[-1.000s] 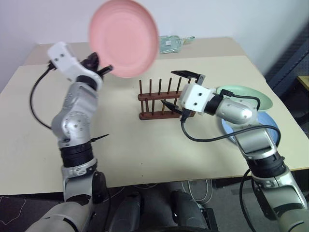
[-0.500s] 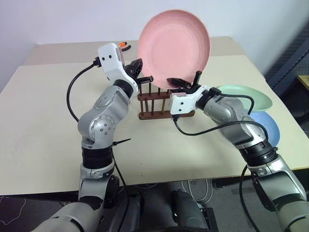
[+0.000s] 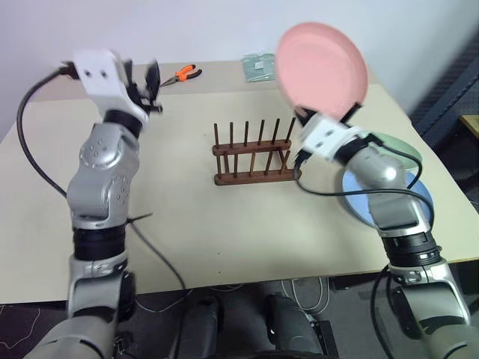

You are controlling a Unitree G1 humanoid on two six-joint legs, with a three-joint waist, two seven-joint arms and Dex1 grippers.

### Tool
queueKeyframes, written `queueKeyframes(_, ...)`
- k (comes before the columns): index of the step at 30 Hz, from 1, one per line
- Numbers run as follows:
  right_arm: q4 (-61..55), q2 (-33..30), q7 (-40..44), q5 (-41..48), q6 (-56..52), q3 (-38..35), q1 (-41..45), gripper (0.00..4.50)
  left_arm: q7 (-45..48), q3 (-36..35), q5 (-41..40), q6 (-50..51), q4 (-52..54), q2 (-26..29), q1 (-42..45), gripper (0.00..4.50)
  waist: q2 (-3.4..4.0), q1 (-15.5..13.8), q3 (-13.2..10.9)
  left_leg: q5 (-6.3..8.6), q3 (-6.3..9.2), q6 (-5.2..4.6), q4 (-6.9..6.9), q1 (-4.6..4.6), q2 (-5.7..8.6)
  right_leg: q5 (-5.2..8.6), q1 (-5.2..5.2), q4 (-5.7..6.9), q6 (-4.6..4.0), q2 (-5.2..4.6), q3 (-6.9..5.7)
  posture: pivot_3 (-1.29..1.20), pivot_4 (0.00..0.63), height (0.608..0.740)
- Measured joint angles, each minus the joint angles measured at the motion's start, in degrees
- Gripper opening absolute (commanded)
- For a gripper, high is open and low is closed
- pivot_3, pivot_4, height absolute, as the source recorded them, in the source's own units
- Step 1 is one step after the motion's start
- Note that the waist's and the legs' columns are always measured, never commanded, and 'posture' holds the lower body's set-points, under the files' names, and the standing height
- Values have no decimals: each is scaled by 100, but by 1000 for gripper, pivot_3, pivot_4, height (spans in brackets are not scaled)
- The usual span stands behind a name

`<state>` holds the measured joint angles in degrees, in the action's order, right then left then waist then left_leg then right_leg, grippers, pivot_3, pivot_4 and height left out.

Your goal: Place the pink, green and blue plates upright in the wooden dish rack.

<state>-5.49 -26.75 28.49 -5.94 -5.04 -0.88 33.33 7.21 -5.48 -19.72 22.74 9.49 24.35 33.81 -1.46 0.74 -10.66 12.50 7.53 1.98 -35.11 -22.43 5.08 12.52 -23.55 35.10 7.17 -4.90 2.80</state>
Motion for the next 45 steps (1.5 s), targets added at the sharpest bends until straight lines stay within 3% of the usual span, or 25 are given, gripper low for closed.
queueKeyframes(3, -1001, 603, 207, 2151, -1556, -668, 14, 0, 1153, 758, 12, -214, 23, 39, -587, 2350, 0, -23, -4, 4, 31, -6, -5, -8, 2, 1, 0, -3, -2, -7, -5, 0, 150, 740)
queueKeyframes(8, -1586, 862, -182, 4275, -3155, -1429, 26, 0, 2260, 984, -366, -108, 723, 228, -877, 2350, 25, 16, -13, 6, 24, -8, 4, -6, -2, 10, -10, -2, -18, -11, -4, 0, 150, 740)
queueKeyframes(17, -1752, 1266, -1104, 5693, -3915, -1602, -98, 0, 2994, 1427, -584, 453, 1165, 305, -1249, 2350, 54, 16, -25, 5, 17, -10, 2, -7, -4, 12, -14, 1, -18, -7, -1, 0, 150, 740)
queueKeyframes(30, -1177, 1249, -1699, 6068, -3956, -1640, -217, 0, 3201, 1526, -624, 700, 1391, 248, -1334, 2350, 55, 14, -25, 5, 15, -10, 2, -9, -4, 12, -16, 1, -18, -8, -1, 0, 150, 740)
queueKeyframes(33, -950, 1201, -1680, 6031, -3956, -1633, -305, 1031, 3234, 1538, -633, 725, 1407, 240, -1346, 2446, 58, 20, -27, 5, 14, -11, 2, -9, -4, 12, -17, 2, -18, -7, -1, 0, 150, 740)
queueKeyframes(37, -909, 957, -1586, 5720, -3828, -1495, -306, 3044, 3237, 1543, -631, 789, 1429, 236, -1349, 2446, 60, 16, -28, 5, 13, -11, 1, -10, -3, 12, -17, 1, -17, -8, -1, 0, 150, 740)
queueKeyframes(40, -949, 315, -1245, 5170, -3589, -1277, -323, 3044, 3242, 1549, -631, 818, 1433, 234, -1375, 2446, 64, 5, -31, 5, 10, -11, 0, -14, -2, 13, -17, -3, -16, -9, -2, 0, 150, 740)
queueKeyframes(45, -1410, -1474, 104, 4437, -3064, -1299, -1036, 3044, 3260, 1535, -631, 837, 1460, 253, -1423, 2446, 66, -27, -36, 10, -1, -19, -5, -30, 3, 21, -16, -12, -3, -15, -11, 0, 150, 740)
